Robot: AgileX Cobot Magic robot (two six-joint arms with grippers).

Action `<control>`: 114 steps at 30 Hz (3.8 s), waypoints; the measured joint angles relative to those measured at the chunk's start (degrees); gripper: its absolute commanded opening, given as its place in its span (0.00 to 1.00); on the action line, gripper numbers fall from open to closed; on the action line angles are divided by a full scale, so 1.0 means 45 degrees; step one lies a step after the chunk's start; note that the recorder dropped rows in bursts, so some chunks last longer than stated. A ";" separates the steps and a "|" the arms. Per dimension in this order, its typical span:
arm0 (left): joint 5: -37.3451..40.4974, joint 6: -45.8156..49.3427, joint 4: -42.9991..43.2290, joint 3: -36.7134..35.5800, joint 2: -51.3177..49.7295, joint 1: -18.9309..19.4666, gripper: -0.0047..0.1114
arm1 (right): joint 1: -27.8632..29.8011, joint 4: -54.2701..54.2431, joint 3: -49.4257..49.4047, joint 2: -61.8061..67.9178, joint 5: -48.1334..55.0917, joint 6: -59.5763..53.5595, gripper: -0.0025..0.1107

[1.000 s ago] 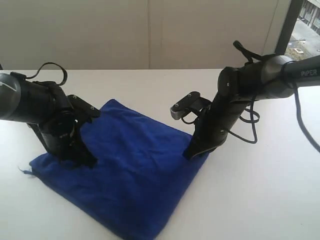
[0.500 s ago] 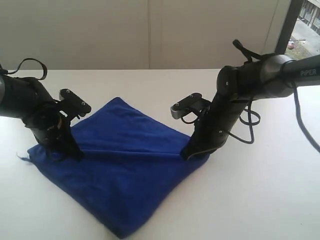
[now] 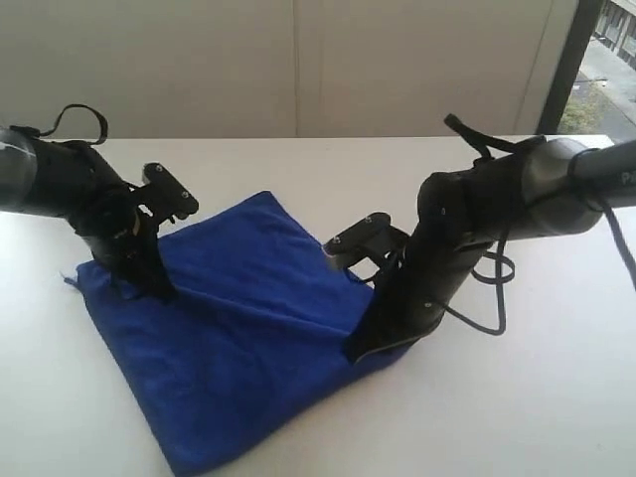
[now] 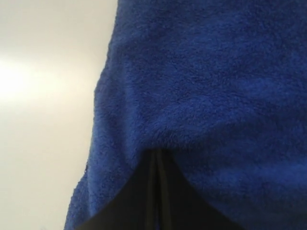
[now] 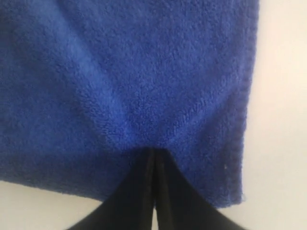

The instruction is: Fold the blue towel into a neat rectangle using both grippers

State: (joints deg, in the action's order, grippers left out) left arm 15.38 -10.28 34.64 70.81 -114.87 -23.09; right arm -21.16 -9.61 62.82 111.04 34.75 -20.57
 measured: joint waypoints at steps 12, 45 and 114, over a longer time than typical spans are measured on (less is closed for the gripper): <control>-0.0166 0.5717 -0.5361 0.2000 -0.0916 -0.0057 0.04 | -0.1813 0.0215 -0.0896 -0.0745 0.0187 0.1334 0.02; 0.1356 0.6320 -0.5089 0.3183 -0.1372 0.0078 0.04 | -0.2910 0.1843 -0.1474 -0.1713 0.1335 0.4156 0.02; -0.2066 0.2537 -0.8939 -0.7045 0.4779 -0.2053 0.04 | 0.1805 -0.3626 1.2811 0.7273 0.3022 -0.3110 0.02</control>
State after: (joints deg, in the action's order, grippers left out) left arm 6.08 1.14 -5.58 39.11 -93.37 -32.33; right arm -13.04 -25.92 120.47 143.77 48.35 -34.56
